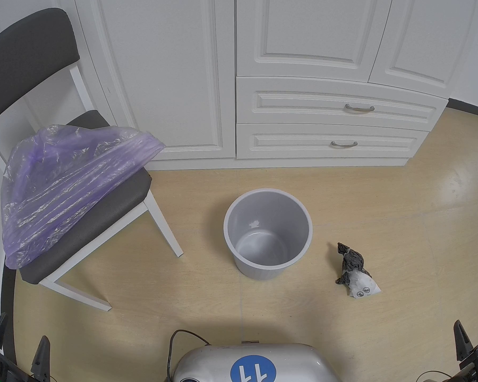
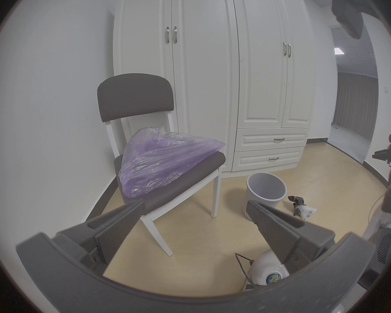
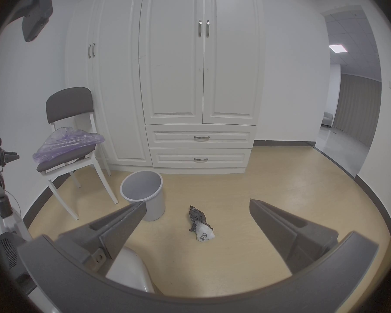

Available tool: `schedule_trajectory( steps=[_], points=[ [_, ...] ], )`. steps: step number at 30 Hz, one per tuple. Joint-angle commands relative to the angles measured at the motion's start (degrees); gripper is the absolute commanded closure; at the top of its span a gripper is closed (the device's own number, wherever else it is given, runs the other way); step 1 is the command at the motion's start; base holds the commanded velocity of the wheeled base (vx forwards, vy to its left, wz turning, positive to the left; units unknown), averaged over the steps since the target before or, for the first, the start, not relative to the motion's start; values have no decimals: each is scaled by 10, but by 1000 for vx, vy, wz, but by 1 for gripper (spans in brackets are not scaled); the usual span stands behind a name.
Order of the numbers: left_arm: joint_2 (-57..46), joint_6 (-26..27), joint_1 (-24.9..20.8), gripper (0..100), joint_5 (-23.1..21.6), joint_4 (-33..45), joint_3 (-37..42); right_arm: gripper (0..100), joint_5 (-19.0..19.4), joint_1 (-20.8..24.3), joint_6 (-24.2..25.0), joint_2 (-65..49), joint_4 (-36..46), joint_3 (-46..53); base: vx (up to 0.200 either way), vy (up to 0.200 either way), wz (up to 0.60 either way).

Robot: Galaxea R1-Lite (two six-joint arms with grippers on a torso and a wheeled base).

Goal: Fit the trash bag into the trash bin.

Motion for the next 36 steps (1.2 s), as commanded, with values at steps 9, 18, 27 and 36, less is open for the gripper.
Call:
schedule_trajectory(
  steps=[9,18,27,36],
  points=[
    [-9,-43,0,0,30,-3,10,0,-6,0,30,-9,-1,10,0,0,0],
    [7,-66,-5,0,-17,-43,-101,0,3,-3,79,16,-44,-87,0,0,0],
    [182,-37,0,0,-14,-5,-162,0,5,34,81,124,6,-130,0,0,0],
    [486,9,5,0,73,-106,-243,0,2,73,81,461,-70,-308,0,0,0]
  ],
)
